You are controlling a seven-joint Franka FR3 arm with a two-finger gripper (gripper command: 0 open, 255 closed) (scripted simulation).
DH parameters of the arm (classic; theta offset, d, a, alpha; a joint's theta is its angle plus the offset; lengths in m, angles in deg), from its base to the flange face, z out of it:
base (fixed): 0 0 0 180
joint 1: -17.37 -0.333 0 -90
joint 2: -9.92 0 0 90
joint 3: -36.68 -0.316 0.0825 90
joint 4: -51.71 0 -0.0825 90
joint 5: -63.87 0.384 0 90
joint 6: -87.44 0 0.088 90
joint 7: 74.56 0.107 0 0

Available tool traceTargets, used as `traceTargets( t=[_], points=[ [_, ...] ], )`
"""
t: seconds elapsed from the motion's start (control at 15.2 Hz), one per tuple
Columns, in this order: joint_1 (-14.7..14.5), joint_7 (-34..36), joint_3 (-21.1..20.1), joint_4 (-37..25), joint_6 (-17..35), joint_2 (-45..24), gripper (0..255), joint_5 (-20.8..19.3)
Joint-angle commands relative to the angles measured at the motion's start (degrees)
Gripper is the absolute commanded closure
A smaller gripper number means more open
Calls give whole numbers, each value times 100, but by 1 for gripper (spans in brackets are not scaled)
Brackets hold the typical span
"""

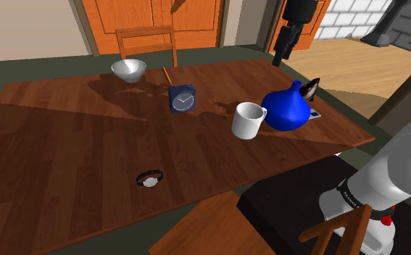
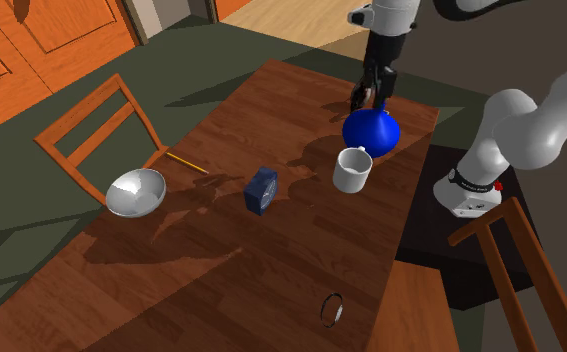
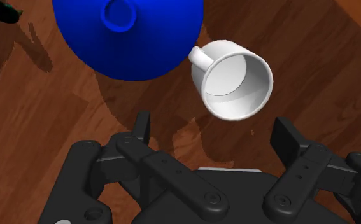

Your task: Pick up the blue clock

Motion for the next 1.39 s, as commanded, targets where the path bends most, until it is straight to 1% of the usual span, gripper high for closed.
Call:
traceTargets(
  t=[0.0,0.33,0.66,0.99,1.32],
  points=[
    [-83,-286,-8,-136,312,-425,0,-31],
    [-273,-899,-82,-670,823,-1425,0,-92],
    [-440,-1448,-213,-1340,1195,-2413,0,-179],
    [-607,-1930,-383,-2128,1436,-3386,0,-323],
    [-804,-2358,-562,-3029,1551,-4350,0,-531]
  ],
)
